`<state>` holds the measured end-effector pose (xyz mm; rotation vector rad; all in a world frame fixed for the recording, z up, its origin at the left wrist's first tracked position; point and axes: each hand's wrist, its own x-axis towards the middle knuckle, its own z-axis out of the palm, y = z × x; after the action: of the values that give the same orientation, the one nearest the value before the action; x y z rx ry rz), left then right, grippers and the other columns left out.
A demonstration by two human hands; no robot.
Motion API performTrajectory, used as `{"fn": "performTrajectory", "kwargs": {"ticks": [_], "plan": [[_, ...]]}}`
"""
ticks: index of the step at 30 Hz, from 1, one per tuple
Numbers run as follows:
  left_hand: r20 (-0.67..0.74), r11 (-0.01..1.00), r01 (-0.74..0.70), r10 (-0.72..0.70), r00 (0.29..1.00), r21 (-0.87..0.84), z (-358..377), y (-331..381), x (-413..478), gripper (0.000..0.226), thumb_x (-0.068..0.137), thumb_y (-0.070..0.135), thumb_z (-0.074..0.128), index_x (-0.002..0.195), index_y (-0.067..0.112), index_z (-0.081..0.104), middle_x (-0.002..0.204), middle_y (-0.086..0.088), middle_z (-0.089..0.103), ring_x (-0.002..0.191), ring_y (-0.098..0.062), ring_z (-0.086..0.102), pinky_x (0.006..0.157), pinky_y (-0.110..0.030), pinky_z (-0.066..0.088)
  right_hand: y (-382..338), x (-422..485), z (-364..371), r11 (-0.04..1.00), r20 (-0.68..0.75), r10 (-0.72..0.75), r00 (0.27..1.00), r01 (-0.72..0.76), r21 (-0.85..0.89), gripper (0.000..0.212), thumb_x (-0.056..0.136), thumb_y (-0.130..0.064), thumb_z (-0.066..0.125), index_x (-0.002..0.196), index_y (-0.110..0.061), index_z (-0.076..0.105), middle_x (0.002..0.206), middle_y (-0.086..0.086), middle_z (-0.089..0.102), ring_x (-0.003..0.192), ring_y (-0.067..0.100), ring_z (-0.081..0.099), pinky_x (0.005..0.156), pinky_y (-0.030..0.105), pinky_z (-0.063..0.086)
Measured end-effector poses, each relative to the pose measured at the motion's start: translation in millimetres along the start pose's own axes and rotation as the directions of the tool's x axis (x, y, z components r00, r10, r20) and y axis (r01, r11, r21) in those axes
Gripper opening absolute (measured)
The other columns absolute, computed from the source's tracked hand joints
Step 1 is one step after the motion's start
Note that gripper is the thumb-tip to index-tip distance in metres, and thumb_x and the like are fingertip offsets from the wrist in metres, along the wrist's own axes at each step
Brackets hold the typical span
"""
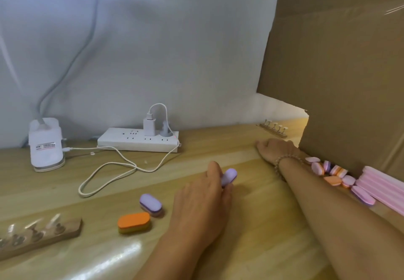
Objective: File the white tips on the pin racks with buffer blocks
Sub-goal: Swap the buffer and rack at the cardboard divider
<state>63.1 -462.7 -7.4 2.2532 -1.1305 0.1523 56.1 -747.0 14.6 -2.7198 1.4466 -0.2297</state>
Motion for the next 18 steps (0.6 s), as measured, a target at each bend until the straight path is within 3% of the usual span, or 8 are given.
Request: {"fn": "performTrajectory", "kwargs": {"ticks": [2,5,7,9,11,13,15,18], "plan": [[-0.002,1.000,0.015,-0.015,1.000,0.006,-1,1,1,0.023,0.103,0.050,0.031,0.100,0.028,0.031,0.105,0.006,0.064,0.095,-0.030,0.059,0.067,-0.038,0.041,-4,1,-4,1.000,0.057,0.000,0.998,-0.001,0.027,0.068,0.100,-0.057,0.018,0.146,-0.014,0.044,0.153,0.013,0.040,0.140,0.036,0.033,0.113,0.044,0.030],[-0.007,0.999,0.053,-0.053,0.999,-0.003,-4,5,2,0.022,0.104,0.047,0.032,0.101,0.025,0.032,0.108,0.003,0.064,0.096,-0.033,0.059,0.068,-0.039,0.039,-5,-6,-15,0.978,0.117,-0.027,0.993,0.003,0.207,0.064,0.103,-0.054,0.021,0.147,-0.010,0.039,0.155,0.011,0.036,0.144,0.033,0.031,0.115,0.039,0.025],[-0.009,0.998,0.070,-0.070,0.997,-0.001,-9,8,-1,0.022,0.104,0.045,0.033,0.106,0.023,0.035,0.112,0.001,0.064,0.098,-0.035,0.058,0.072,-0.040,0.041,-7,-26,-20,0.909,0.000,-0.093,0.996,0.085,0.409,0.048,0.102,-0.048,0.031,0.122,-0.014,0.057,0.130,0.014,0.056,0.130,0.034,0.046,0.104,0.040,0.035],[-0.047,0.994,0.101,-0.103,0.994,-0.040,-17,12,-6,0.024,0.104,0.045,0.034,0.110,0.022,0.038,0.115,0.001,0.064,0.100,-0.036,0.059,0.074,-0.040,0.042,-18,-65,-22,0.766,-0.237,-0.138,0.962,0.255,0.590,0.034,0.099,-0.043,0.036,0.084,-0.019,0.054,0.091,0.003,0.059,0.097,0.029,0.058,0.081,0.041,0.042],[-0.119,0.975,0.146,-0.167,0.979,-0.170,-23,17,-12,0.023,0.103,0.046,0.037,0.109,0.024,0.040,0.116,0.009,0.066,0.101,-0.030,0.060,0.071,-0.038,0.034,-38,-114,-21,0.603,-0.308,-0.158,0.938,0.338,0.722,0.041,0.101,-0.048,0.037,0.081,-0.018,0.057,0.084,-0.003,0.062,0.085,0.022,0.058,0.074,0.038,0.043],[-0.205,0.963,0.148,-0.195,0.959,-0.223,-36,16,-28,0.018,0.102,0.044,0.041,0.107,0.027,0.044,0.118,0.016,0.062,0.103,-0.021,0.059,0.069,-0.037,0.021,-63,-168,-20,0.399,-0.181,-0.274,0.945,0.282,0.872,0.046,0.102,-0.050,0.035,0.089,-0.019,0.067,0.089,-0.004,0.069,0.087,0.016,0.064,0.075,0.036,0.050],[-0.329,0.992,0.070,-0.101,0.939,-0.106,-52,5,-50,0.017,0.101,0.042,0.047,0.106,0.027,0.049,0.113,0.013,0.056,0.100,-0.018,0.056,0.069,-0.033,0.030,-87,-217,-20,0.218,-0.033,-0.420,0.907,0.136,0.966,0.049,0.103,-0.049,0.033,0.092,-0.023,0.073,0.089,-0.004,0.074,0.084,0.013,0.069,0.067,0.031,0.053],[-0.453,0.999,0.031,-0.016,0.891,0.026,-85,-23,-85,0.017,0.095,0.041,0.059,0.103,0.026,0.060,0.109,0.006,0.056,0.094,-0.019,0.057,0.069,-0.031,0.043,-119,-270,-24,0.150,-0.002,-0.547,0.837,0.100,0.984,0.044,0.102,-0.048,0.034,0.102,-0.022,0.071,0.091,0.002,0.073,0.080,0.014,0.071,0.063,0.031,0.056]]}}
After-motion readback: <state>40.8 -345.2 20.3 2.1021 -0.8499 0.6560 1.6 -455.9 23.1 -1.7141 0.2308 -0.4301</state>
